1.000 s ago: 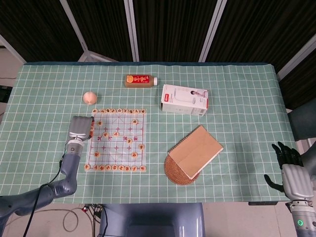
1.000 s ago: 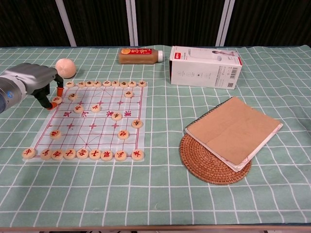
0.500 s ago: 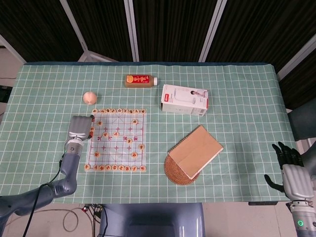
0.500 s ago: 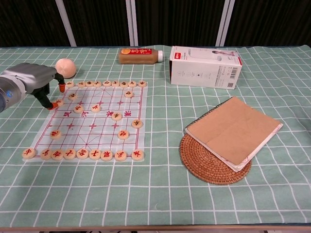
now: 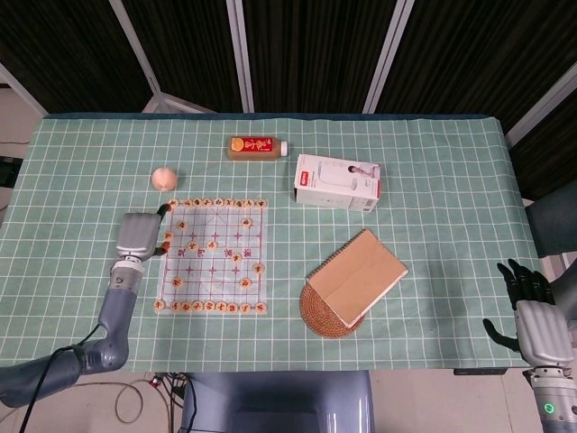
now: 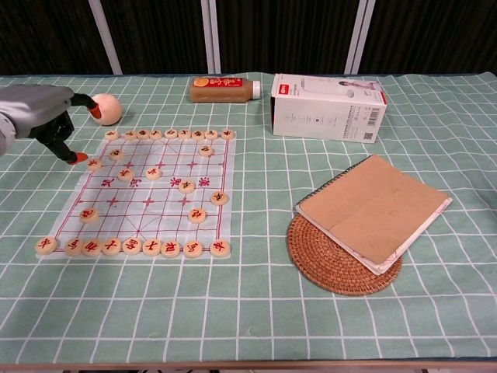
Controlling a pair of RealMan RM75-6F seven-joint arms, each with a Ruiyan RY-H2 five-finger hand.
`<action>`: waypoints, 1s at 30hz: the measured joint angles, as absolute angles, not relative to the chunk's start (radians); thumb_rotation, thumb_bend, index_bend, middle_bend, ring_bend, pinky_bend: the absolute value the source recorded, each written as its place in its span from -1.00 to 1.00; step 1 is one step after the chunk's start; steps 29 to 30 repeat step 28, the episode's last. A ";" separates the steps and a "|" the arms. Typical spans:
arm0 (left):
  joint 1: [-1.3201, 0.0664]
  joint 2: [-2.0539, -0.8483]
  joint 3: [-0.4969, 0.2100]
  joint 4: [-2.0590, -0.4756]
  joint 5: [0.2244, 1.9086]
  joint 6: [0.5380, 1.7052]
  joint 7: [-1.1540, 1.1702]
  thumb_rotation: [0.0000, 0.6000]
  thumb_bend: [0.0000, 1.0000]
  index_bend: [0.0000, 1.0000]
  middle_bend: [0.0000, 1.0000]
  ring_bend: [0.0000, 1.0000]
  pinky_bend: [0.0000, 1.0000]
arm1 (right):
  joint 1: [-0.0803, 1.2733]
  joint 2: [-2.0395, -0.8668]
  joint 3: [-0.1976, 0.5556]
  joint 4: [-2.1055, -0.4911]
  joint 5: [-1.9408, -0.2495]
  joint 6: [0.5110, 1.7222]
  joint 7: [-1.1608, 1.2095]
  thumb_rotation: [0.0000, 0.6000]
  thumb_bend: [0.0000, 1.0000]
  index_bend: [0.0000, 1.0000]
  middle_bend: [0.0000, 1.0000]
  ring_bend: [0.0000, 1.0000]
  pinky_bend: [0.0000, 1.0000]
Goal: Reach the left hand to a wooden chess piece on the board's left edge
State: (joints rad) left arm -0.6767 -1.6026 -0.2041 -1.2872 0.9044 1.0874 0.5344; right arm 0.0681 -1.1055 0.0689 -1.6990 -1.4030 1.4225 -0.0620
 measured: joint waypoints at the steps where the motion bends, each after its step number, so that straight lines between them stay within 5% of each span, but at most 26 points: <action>1: -0.663 -1.586 -0.200 -1.316 0.924 1.109 0.519 1.00 -0.68 -0.82 0.03 -0.22 0.03 | 0.068 -1.106 0.069 -1.699 -1.403 1.422 -0.063 1.00 -0.31 -1.00 -1.00 -1.00 -1.00; 7: -0.540 -1.458 -0.148 -1.508 1.083 1.273 0.397 1.00 -0.83 -1.00 -0.73 -0.87 -0.63 | 0.069 -1.108 0.070 -1.693 -1.404 1.423 -0.066 1.00 -0.31 -1.00 -1.00 -1.00 -1.00; 10: -0.470 -1.393 -0.097 -1.570 1.176 1.353 0.349 1.00 -0.91 -1.00 -0.96 -1.00 -0.89 | 0.070 -1.110 0.070 -1.689 -1.407 1.425 -0.072 1.00 -0.31 -1.00 -1.00 -1.00 -1.00; 23: -0.245 -1.275 0.045 -1.667 1.398 1.594 0.293 1.00 -0.95 -1.00 -1.00 -1.00 -1.00 | 0.070 -1.123 0.068 -1.675 -1.428 1.441 -0.090 1.00 -0.31 -1.00 -1.00 -1.00 -1.00; 30: -0.214 -1.298 0.050 -1.621 1.444 1.619 0.303 1.00 -0.95 -1.00 -1.00 -1.00 -1.00 | 0.071 -1.123 0.068 -1.669 -1.432 1.443 -0.090 1.00 -0.31 -1.00 -1.00 -1.00 -1.00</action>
